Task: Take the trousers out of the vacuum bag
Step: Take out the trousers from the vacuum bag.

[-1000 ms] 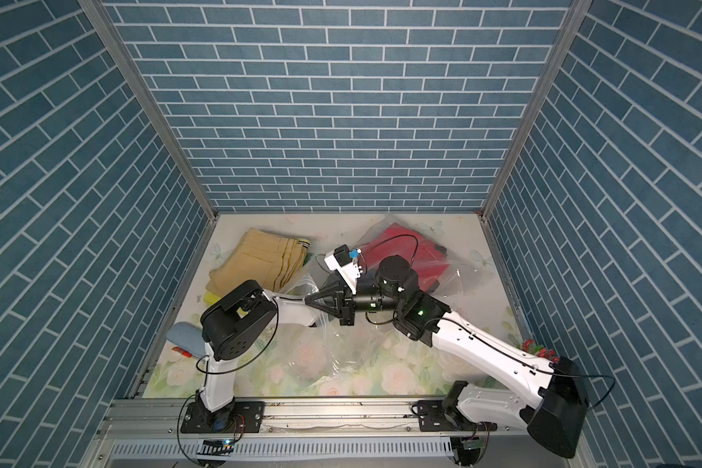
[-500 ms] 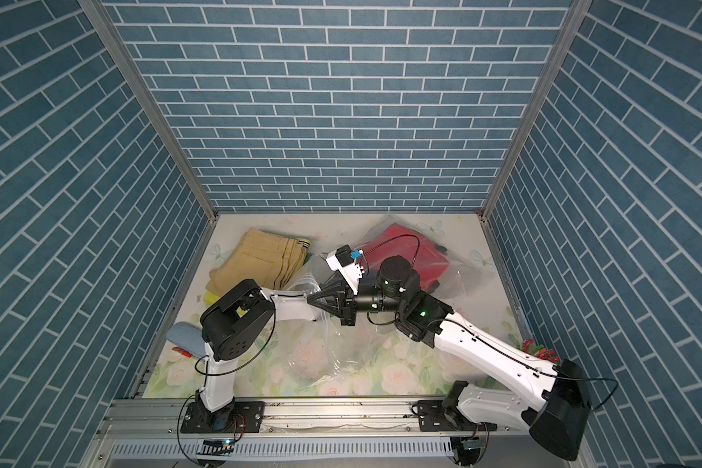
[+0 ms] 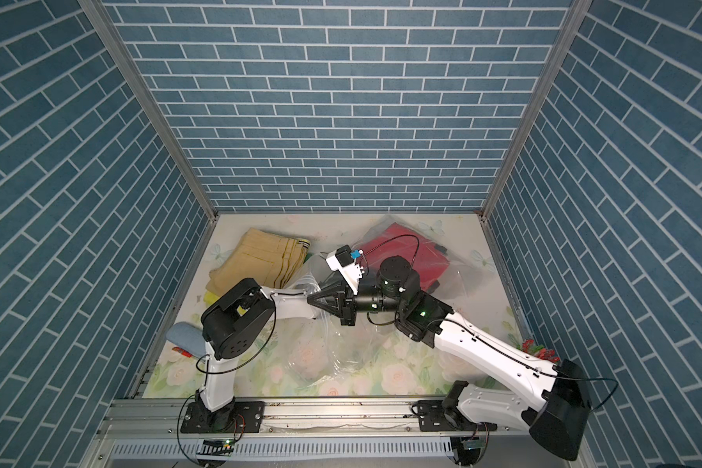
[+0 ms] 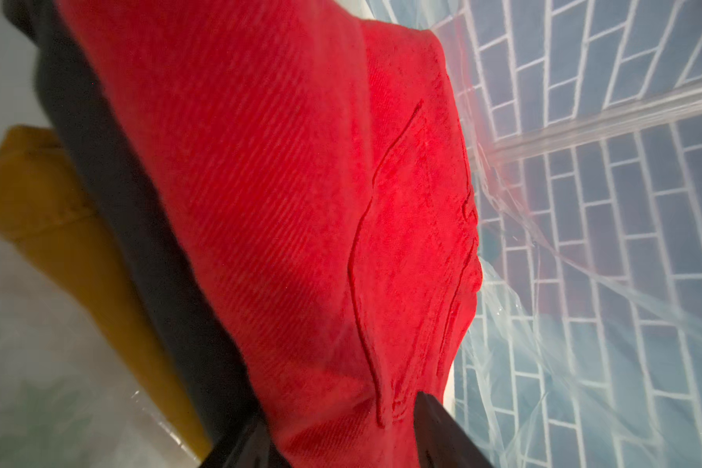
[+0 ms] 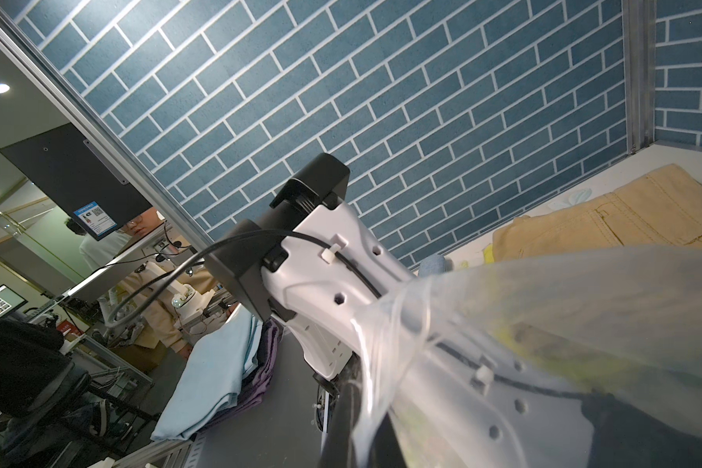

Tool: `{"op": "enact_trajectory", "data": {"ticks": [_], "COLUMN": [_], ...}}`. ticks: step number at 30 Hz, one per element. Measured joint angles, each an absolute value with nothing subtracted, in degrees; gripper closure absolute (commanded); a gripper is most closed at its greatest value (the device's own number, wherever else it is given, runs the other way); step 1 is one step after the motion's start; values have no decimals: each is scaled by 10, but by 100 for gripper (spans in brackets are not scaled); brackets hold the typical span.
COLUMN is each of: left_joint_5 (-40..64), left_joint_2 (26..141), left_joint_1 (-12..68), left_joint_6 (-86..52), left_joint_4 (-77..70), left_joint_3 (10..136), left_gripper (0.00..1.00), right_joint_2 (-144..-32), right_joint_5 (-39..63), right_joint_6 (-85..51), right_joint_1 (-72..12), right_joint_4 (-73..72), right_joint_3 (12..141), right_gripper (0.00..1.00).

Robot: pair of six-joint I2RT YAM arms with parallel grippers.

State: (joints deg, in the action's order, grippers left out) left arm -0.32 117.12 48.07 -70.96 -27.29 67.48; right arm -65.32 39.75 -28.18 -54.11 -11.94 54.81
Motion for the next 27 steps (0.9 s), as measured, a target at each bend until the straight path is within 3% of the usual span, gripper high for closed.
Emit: {"op": "enact_trajectory", "data": {"ticks": [13, 25, 27], "left_joint_5": [16, 46, 54], "left_joint_2": [1214, 1248, 1249], "left_joint_1": [472, 465, 463], "left_joint_6": [-722, -739, -741], "left_joint_4": [-319, -396, -407], "left_joint_3": [695, 705, 705], "left_gripper": [51, 98, 100], "right_joint_2": [-653, -654, -654], "right_joint_5": [394, 383, 380], "right_joint_6": [-282, -271, -269], "right_joint_1": [-541, -543, -543], "right_joint_4": [-119, -112, -111], "right_joint_3": [548, 547, 545], "right_gripper": [100, 100, 100]}}
